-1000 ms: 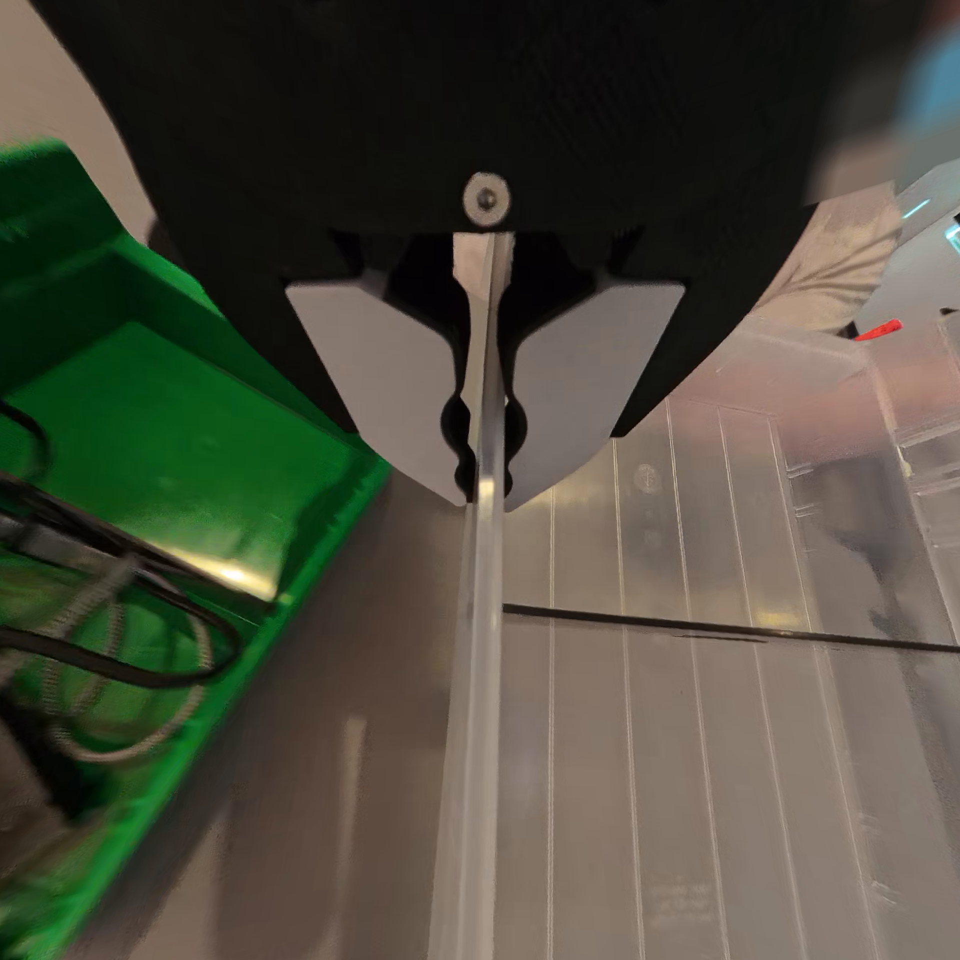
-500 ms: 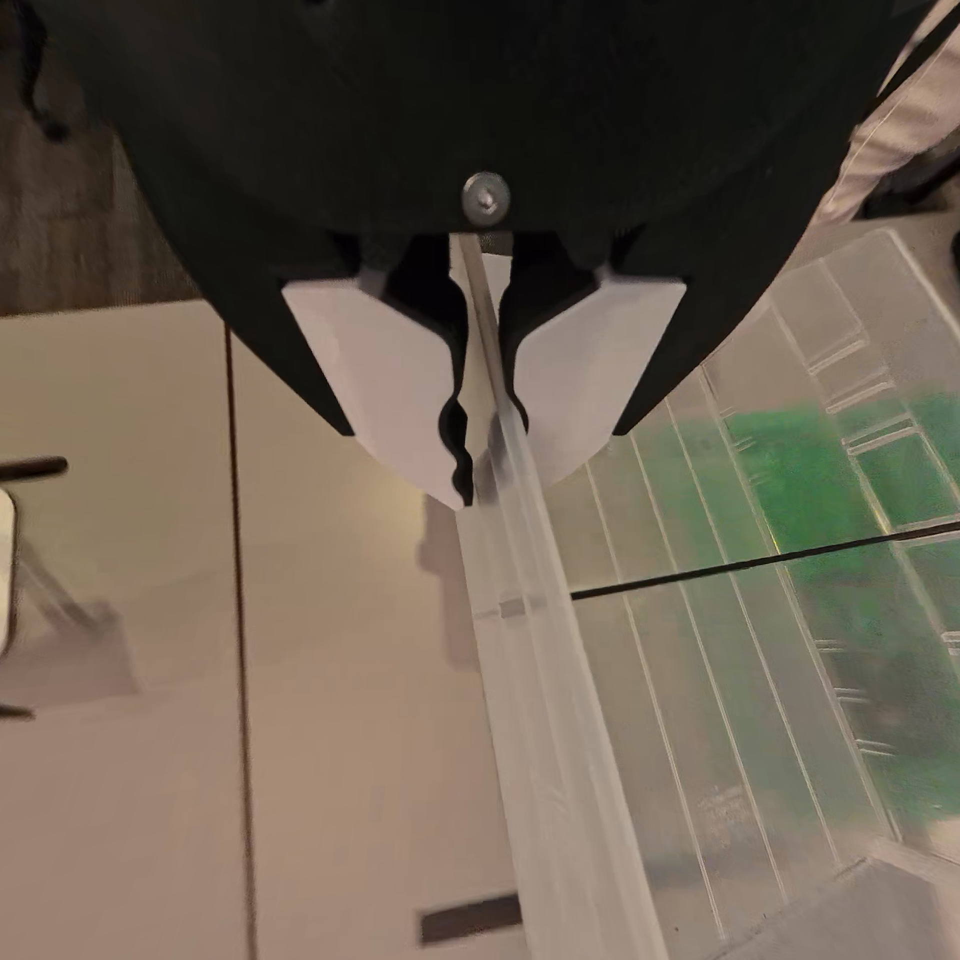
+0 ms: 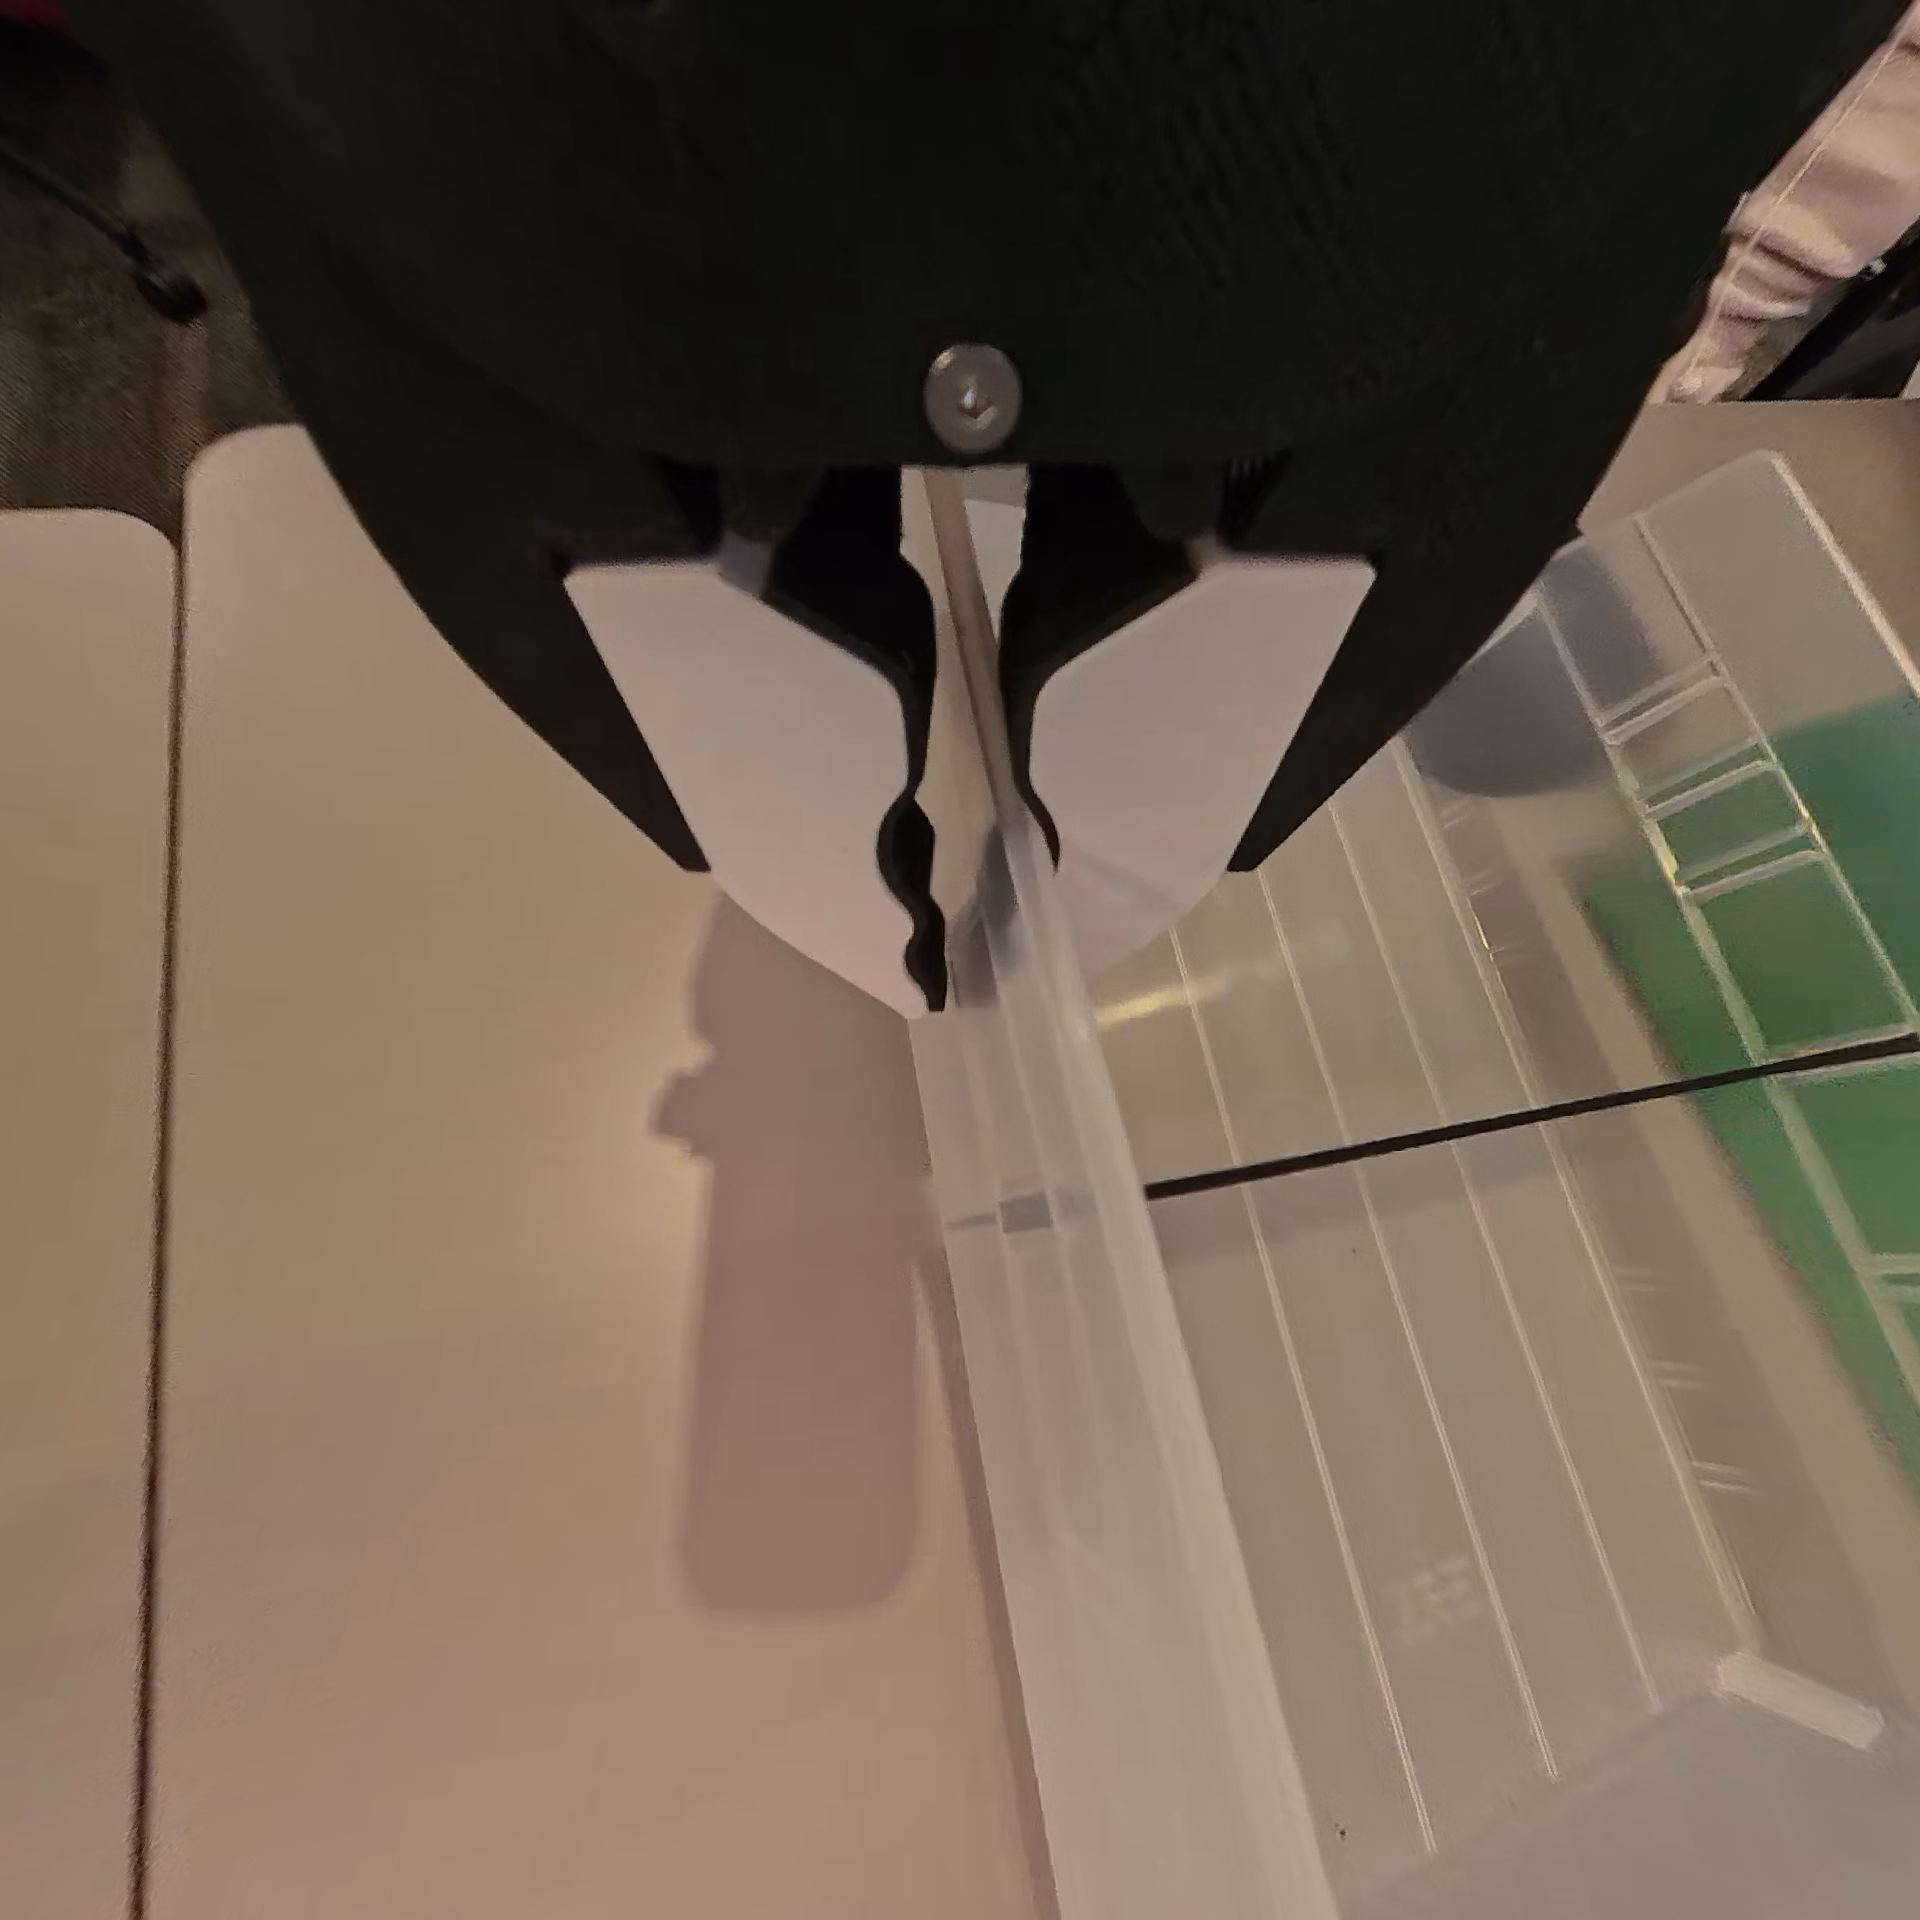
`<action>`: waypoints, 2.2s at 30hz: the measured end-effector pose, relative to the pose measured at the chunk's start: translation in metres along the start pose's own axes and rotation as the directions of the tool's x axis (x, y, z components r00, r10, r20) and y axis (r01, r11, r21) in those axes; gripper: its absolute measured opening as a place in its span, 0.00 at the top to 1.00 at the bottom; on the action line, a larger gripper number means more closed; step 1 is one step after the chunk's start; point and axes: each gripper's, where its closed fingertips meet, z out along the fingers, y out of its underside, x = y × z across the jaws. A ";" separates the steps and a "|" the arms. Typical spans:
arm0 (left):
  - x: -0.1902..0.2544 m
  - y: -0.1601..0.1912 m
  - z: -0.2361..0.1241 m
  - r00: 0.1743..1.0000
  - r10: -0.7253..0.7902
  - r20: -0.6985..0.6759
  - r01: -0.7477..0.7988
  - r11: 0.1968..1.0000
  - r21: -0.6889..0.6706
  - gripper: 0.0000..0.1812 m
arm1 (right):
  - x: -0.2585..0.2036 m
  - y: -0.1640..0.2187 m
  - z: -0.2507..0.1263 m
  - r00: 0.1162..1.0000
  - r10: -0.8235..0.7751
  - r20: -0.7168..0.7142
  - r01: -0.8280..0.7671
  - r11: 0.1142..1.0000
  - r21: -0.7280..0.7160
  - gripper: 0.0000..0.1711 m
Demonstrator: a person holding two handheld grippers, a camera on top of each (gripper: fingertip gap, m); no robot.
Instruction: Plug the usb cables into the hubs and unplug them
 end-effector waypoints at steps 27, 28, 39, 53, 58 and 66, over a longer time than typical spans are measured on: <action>-0.235 0.176 -0.244 0.736 -0.676 -0.023 0.618 0.658 0.431 0.90 | -0.009 -0.007 0.025 0.995 0.095 0.042 -0.095 0.995 0.018 0.95; -0.239 0.187 -0.252 0.714 -0.699 -0.045 0.637 0.621 0.456 0.90 | -0.011 -0.007 0.027 0.994 0.093 0.050 -0.094 0.995 0.016 0.95; -0.264 0.264 -0.314 0.573 -0.796 -0.194 0.681 0.331 0.653 0.89 | -0.060 -0.014 0.043 0.996 -0.074 0.046 0.076 0.996 -0.046 0.96; -0.256 0.281 -0.320 0.589 -0.781 -0.207 0.682 0.344 0.645 0.89 | -0.064 -0.014 0.044 0.936 -0.352 -0.025 0.350 0.935 -0.058 0.95; -0.256 0.281 -0.321 0.594 -0.771 -0.230 0.686 0.336 0.645 0.89 | -0.056 -0.017 0.044 0.930 -0.365 -0.039 0.361 0.929 -0.076 0.95; -0.259 0.280 -0.323 0.578 -0.782 -0.232 0.689 0.316 0.652 0.89 | -0.054 -0.021 0.044 0.887 -0.461 -0.011 0.459 0.884 -0.085 0.95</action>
